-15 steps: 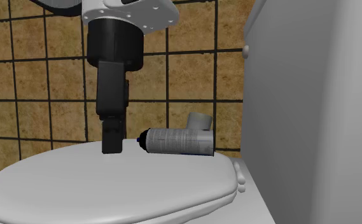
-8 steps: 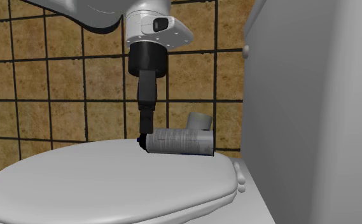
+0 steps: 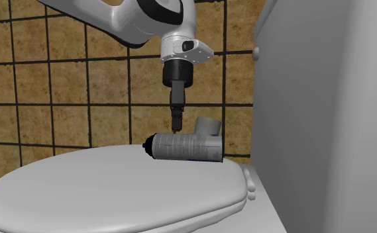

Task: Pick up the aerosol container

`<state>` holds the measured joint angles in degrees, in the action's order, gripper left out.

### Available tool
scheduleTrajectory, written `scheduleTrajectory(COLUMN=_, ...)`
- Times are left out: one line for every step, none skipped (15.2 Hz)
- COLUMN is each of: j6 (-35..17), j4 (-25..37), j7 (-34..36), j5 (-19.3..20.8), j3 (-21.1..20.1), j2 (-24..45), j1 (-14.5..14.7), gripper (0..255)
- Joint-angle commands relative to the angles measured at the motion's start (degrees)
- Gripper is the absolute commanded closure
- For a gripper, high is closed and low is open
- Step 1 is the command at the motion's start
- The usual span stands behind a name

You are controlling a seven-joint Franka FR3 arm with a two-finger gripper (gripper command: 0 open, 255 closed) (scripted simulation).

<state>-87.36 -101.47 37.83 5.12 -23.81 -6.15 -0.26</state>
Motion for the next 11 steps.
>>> scheduleTrajectory(j6=1.3, j4=4.5, j7=3.0, j5=1.6, j3=-1.2, j2=4.2, j1=0.5, gripper=0)
scheduleTrajectory(j6=0.5, j4=3.6, j7=3.1, j5=1.6, j3=-1.1, j2=4.0, j1=0.5, gripper=0)
scheduleTrajectory(j6=-0.3, j4=2.7, j7=3.1, j5=1.6, j3=-1.1, j2=3.9, j1=0.5, gripper=0)
scheduleTrajectory(j6=-1.1, j4=1.8, j7=3.2, j5=1.5, j3=-1.1, j2=3.8, j1=0.5, gripper=0)
scheduleTrajectory(j6=-1.8, j4=1.0, j7=3.3, j5=1.5, j3=-1.0, j2=3.8, j1=0.5, gripper=0)
scheduleTrajectory(j6=-2.6, j4=0.1, j7=3.3, j5=1.5, j3=-1.0, j2=3.7, j1=0.5, gripper=0)
scheduleTrajectory(j6=-3.4, j4=-0.7, j7=3.4, j5=1.5, j3=-1.0, j2=3.7, j1=0.5, gripper=0)
scheduleTrajectory(j6=-4.6, j4=-1.9, j7=3.5, j5=1.4, j3=-1.0, j2=3.6, j1=0.5, gripper=0)
scheduleTrajectory(j6=-4.6, j4=-2.0, j7=3.5, j5=1.4, j3=-1.0, j2=3.6, j1=0.5, gripper=0)
scheduleTrajectory(j6=-4.6, j4=-1.9, j7=3.5, j5=1.4, j3=-1.0, j2=3.6, j1=0.5, gripper=0)
scheduleTrajectory(j6=-4.5, j4=-1.7, j7=3.5, j5=1.5, j3=-1.0, j2=3.7, j1=0.5, gripper=255)
